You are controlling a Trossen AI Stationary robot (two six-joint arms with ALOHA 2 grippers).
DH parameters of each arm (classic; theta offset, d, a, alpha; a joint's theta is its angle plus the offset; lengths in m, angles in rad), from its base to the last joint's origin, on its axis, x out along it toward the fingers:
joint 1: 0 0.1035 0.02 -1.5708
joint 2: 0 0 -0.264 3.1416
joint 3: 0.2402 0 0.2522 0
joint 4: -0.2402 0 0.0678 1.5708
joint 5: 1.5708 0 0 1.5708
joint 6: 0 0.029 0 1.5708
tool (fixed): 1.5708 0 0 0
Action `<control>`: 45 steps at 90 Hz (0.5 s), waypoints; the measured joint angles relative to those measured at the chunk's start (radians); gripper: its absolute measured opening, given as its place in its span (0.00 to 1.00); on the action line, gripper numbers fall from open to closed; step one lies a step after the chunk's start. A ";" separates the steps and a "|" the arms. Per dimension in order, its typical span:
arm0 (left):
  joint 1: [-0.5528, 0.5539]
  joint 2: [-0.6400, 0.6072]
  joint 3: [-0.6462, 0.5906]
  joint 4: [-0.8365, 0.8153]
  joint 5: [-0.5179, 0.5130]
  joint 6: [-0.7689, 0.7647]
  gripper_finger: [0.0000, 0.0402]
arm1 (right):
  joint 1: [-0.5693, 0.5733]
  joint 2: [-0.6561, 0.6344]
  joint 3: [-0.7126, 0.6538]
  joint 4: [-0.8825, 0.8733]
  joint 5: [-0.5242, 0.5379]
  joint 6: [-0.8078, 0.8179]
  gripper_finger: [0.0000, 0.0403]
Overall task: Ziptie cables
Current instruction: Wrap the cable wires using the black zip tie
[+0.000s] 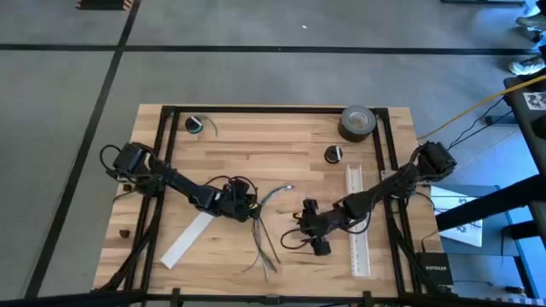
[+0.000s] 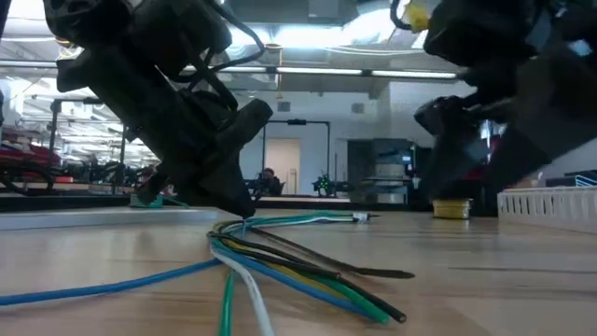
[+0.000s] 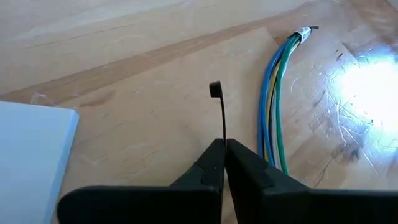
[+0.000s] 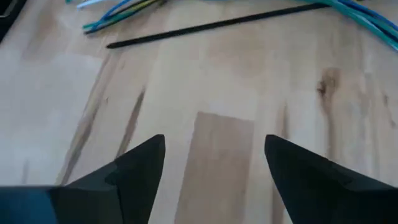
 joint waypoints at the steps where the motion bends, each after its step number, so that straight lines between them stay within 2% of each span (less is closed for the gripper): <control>1: 0.000 0.000 0.000 0.000 0.000 0.000 0.00 | 0.004 0.000 -0.002 0.002 0.000 0.000 0.66; 28: 0.000 0.000 0.000 0.001 0.000 -0.003 0.00 | 0.034 0.000 -0.044 0.021 0.010 -0.024 0.66; 45: 0.000 0.000 0.000 0.001 0.000 -0.001 0.00 | 0.044 -0.001 -0.052 0.084 -0.001 -0.114 0.66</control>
